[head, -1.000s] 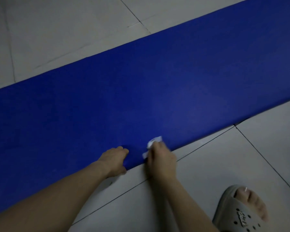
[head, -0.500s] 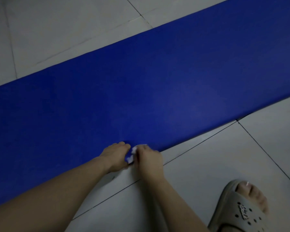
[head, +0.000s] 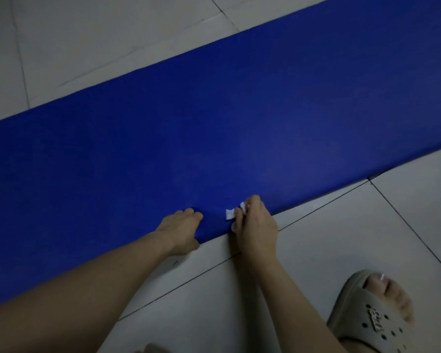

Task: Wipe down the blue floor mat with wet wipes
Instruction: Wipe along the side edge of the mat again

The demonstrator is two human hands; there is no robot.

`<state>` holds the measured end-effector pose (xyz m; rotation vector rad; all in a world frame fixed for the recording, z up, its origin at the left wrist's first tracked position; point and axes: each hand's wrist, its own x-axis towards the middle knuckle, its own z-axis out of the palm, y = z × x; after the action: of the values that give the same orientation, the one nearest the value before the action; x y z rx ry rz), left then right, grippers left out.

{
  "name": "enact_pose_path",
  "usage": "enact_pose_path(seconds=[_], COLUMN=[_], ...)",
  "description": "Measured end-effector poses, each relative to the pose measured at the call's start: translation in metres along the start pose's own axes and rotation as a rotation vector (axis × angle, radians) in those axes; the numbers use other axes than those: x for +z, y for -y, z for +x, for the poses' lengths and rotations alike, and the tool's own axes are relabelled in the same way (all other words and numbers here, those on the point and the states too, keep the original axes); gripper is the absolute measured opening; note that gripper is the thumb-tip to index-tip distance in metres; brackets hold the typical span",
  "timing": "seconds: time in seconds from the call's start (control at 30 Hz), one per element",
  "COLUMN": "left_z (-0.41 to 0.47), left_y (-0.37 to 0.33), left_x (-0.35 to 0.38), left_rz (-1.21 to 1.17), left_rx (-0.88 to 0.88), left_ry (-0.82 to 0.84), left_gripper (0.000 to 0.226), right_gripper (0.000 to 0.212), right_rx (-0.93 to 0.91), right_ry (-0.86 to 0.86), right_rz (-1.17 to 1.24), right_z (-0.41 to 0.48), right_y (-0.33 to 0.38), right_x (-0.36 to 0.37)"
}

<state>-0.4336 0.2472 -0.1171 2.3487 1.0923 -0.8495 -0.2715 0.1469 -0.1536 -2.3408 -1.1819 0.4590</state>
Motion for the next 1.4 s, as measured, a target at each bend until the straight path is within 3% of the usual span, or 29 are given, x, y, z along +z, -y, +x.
enact_pose_path(seconds=[0.3,0.57,0.63,0.7,0.8,0.9,1.0,1.1,1.17,1.27,1.4], left_z=[0.001,-0.002,-0.002,-0.001,-0.001,-0.002,-0.003,-0.002,-0.003,-0.005,-0.003], left_y=[-0.001,-0.001,0.000,0.000,0.000,0.000,-0.002,-0.003,-0.002,0.002,0.002], left_x=[0.000,0.001,0.001,0.001,0.002,0.003,0.003,0.001,0.001,0.003,0.006], left_rz=[0.007,-0.040,-0.045,-0.028,-0.021,-0.020,-0.015,-0.039,-0.047,-0.029,-0.013], left_rx=[-0.003,0.000,0.005,0.006,0.005,0.004,-0.007,0.004,0.010,0.002,0.010], left_ry=[-0.006,-0.037,-0.032,-0.017,-0.013,-0.024,-0.020,-0.040,-0.047,-0.040,-0.031], left_gripper=[0.037,0.026,0.029,0.034,0.033,0.033,0.034,0.028,0.027,0.032,0.033], right_gripper=[0.021,0.028,0.018,0.013,0.005,0.007,0.005,0.015,0.020,0.010,0.008], right_rx=[-0.232,-0.537,-0.492,-0.327,0.002,0.184,0.145,-0.138,-0.262,-0.194,0.130], right_ry=[0.111,0.249,0.245,0.195,-0.001,-0.164,-0.096,0.131,0.168,0.118,-0.124], right_rz=[-0.086,0.102,0.132,0.182,0.095,0.043,0.133,0.204,0.164,0.163,0.104], right_z=[-0.018,-0.046,-0.036,-0.016,0.029,0.046,0.008,-0.046,-0.057,-0.034,0.030], right_y=[-0.010,0.028,0.018,-0.002,-0.043,-0.060,-0.019,0.031,0.038,0.007,-0.059], right_x=[0.010,0.036,0.027,0.008,-0.027,-0.038,-0.014,0.023,0.031,0.011,-0.037])
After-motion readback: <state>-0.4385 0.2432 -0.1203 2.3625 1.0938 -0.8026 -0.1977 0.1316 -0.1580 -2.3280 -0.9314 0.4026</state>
